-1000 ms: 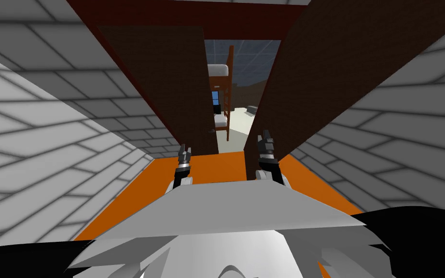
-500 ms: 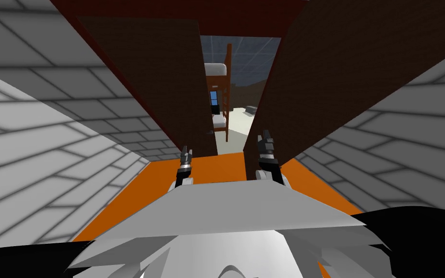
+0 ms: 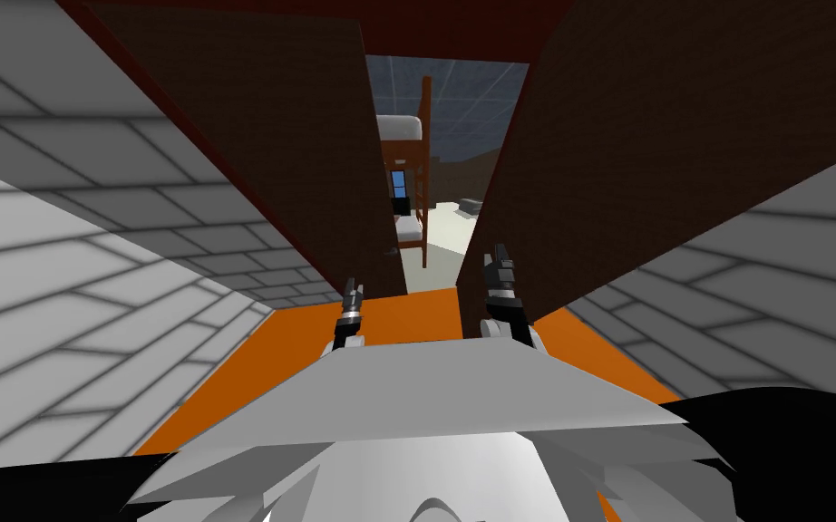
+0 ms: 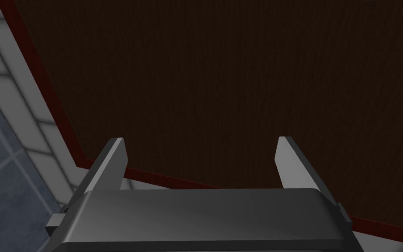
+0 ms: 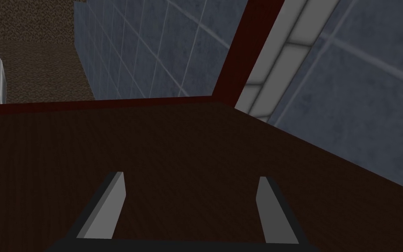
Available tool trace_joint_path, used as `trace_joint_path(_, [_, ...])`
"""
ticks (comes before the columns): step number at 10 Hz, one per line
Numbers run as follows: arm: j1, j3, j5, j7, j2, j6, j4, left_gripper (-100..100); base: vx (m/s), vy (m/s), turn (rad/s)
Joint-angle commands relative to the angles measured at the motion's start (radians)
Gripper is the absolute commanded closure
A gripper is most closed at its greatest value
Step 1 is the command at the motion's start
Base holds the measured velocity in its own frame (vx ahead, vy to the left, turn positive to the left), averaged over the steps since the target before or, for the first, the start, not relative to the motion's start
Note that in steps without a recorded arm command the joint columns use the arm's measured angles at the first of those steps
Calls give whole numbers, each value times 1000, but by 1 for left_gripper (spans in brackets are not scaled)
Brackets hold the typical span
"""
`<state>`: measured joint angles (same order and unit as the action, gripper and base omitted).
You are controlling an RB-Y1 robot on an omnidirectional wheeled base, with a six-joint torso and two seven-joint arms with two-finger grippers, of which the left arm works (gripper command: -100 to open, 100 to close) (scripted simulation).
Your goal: Pull the door open
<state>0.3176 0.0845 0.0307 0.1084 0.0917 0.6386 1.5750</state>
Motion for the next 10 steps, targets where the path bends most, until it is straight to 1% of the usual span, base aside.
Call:
trace_joint_path(1, [-15,4,-3,2,5,8,-43,-100,95,-6,-37])
trace_joint_path(10, [-66,11,-9,-1,8,39,-229,-100,101,-13,-36])
